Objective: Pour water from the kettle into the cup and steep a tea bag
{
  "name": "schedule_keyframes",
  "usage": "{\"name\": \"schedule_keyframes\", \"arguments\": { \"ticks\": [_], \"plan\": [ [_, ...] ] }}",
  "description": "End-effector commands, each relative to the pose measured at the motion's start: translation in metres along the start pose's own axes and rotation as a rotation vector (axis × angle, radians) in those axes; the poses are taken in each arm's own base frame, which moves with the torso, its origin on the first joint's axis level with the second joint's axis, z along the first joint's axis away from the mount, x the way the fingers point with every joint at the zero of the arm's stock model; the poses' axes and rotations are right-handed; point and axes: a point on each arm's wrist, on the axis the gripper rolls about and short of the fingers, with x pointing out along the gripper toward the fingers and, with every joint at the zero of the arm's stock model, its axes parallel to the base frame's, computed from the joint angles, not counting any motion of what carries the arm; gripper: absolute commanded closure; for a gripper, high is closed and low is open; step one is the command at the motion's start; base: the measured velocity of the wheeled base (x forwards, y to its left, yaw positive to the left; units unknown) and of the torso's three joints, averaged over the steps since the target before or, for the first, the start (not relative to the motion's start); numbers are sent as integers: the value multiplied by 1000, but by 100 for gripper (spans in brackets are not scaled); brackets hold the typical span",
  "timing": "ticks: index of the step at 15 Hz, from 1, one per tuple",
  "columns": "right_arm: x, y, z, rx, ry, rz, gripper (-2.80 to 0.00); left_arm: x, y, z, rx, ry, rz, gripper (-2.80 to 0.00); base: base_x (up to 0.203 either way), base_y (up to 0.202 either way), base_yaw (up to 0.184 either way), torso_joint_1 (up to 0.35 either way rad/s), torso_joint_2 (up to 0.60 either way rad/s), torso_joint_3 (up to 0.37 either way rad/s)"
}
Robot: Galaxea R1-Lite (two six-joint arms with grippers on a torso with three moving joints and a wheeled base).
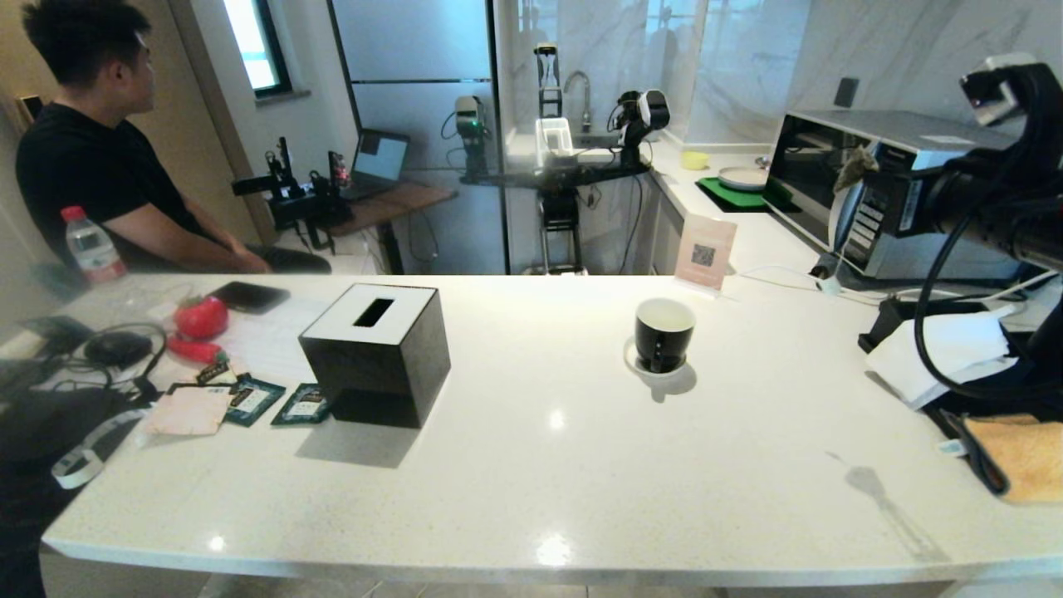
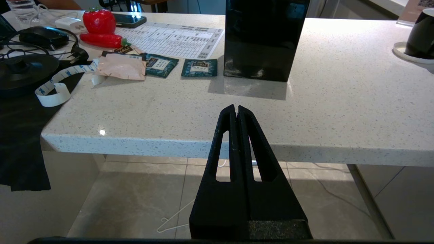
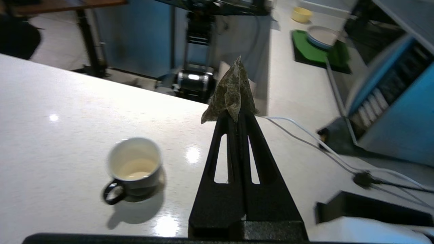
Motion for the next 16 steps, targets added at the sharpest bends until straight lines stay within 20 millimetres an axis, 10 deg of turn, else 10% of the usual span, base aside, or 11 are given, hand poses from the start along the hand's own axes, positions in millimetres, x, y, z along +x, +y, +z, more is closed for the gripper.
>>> {"name": "schedule_keyframes", "arguments": {
  "ticks": [1,16],
  "plan": [
    [-7,21,9,0,-35,74,0,0,0,0,0,0,1,0,0,0,0,0,0,0],
    [-23,124,21,19,-76,441,0,0,0,0,0,1,1,0,0,0,0,0,0,0]
  ]
}}
